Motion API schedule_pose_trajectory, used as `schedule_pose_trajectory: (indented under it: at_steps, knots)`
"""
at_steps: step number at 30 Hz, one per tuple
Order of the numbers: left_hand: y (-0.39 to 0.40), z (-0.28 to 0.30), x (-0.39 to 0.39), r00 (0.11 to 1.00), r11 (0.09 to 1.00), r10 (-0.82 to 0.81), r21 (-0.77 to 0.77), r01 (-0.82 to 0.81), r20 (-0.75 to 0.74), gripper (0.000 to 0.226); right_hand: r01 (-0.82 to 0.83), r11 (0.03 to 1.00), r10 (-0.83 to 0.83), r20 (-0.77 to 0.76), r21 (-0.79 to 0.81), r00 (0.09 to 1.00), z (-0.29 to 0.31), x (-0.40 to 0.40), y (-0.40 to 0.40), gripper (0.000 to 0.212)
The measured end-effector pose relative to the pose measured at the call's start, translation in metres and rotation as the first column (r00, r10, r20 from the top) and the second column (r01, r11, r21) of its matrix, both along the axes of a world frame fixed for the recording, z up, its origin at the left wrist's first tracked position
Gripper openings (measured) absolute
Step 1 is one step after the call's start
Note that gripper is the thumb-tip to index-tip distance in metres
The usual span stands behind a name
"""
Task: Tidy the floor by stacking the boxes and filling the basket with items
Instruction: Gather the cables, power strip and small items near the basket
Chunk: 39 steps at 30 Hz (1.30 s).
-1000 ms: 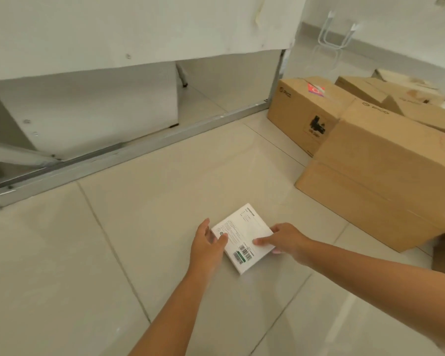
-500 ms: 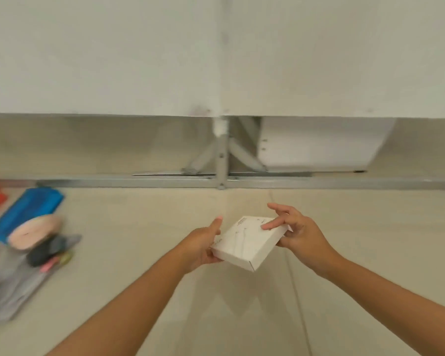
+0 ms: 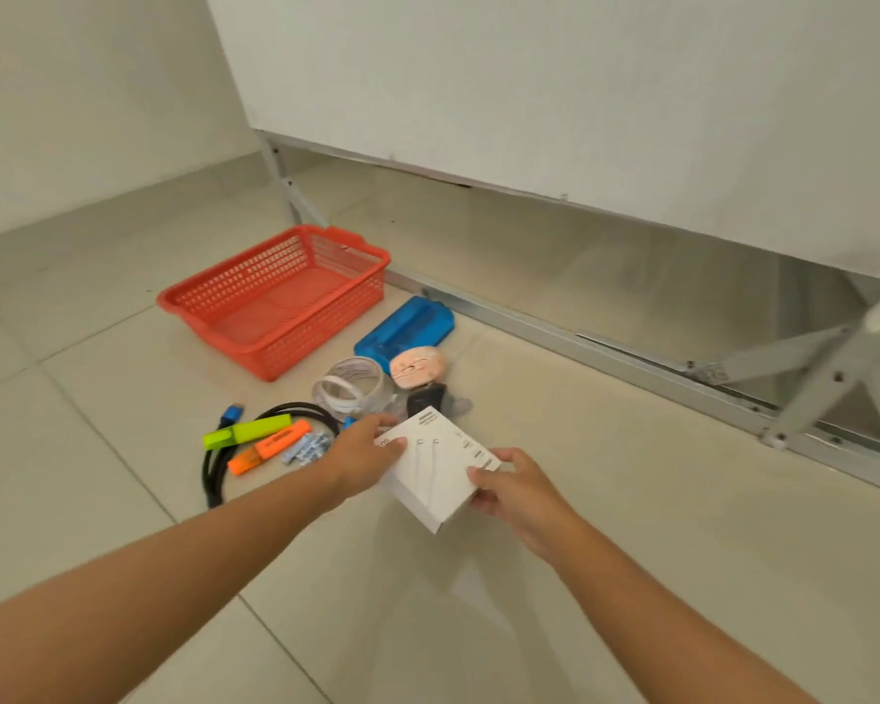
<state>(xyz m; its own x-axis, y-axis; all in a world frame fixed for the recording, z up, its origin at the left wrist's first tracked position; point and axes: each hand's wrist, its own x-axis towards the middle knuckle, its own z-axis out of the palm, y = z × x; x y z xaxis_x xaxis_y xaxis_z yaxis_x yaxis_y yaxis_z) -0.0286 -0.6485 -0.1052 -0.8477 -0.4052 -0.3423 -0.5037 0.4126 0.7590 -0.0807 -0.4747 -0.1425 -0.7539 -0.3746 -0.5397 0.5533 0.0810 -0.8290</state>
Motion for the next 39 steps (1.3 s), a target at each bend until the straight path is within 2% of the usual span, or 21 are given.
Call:
schedule_pose_trajectory:
  at_steps: [4, 7, 8, 12, 15, 20, 26, 32, 36, 39]
  knots:
    - [-0.041, -0.018, 0.018, 1.000, 0.989, 0.023, -0.149, -0.020, 0.019, 0.041, 0.174, 0.984, -0.174, 0.003, 0.028, 0.985, -0.025, 0.016, -0.056, 0.033]
    - [-0.055, -0.027, 0.034, 0.987, 0.940, -0.114, -0.310, 0.144, 0.115, 0.053, 0.216, 0.961, -0.195, -0.129, 0.173, 0.972, -0.031, 0.028, -0.079, 0.028]
    - [-0.057, -0.031, 0.040, 0.974, 0.915, -0.160, -0.346, 0.206, 0.159, 0.058, 0.217, 0.957, -0.188, -0.158, 0.194, 0.969, -0.032, 0.032, -0.084, 0.032]
    - [-0.059, -0.039, 0.060, 0.892, 0.823, -0.238, -0.407, 0.395, 0.385, 0.085, 0.150, 0.985, -0.142, -0.095, 0.082, 0.985, -0.041, 0.045, -0.093, 0.065]
    - [-0.053, -0.038, 0.062, 0.852, 0.761, -0.229, -0.459, 0.458, 0.470, 0.094, 0.101, 0.994, -0.102, -0.029, -0.032, 0.994, -0.032, 0.044, -0.086, 0.076]
    - [-0.034, -0.028, 0.037, 0.878, 0.698, -0.206, -0.564, 0.441, 0.433, 0.091, 0.025, 1.000, -0.023, -0.071, 0.016, 0.997, -0.014, 0.030, -0.062, 0.078]
    - [0.014, -0.007, -0.004, 0.864, 0.559, -0.391, -0.664, 0.496, 0.316, 0.089, 0.068, 0.977, -0.037, -0.153, 0.204, 0.988, 0.000, 0.007, -0.012, 0.077]
    - [0.094, 0.014, -0.048, 0.767, 0.394, -0.586, -0.735, 0.551, 0.261, 0.086, 0.214, 0.899, -0.117, -0.263, 0.381, 0.958, 0.027, -0.023, 0.063, 0.065]
    - [0.161, 0.037, -0.083, 0.687, 0.344, -0.710, -0.775, 0.530, 0.156, 0.083, 0.331, 0.832, -0.169, -0.364, 0.446, 0.916, 0.052, -0.036, 0.130, 0.056]
    - [0.213, 0.054, -0.101, 0.619, 0.344, -0.781, -0.772, 0.534, 0.081, 0.081, 0.377, 0.777, -0.158, -0.424, 0.504, 0.892, 0.073, -0.037, 0.188, 0.052]
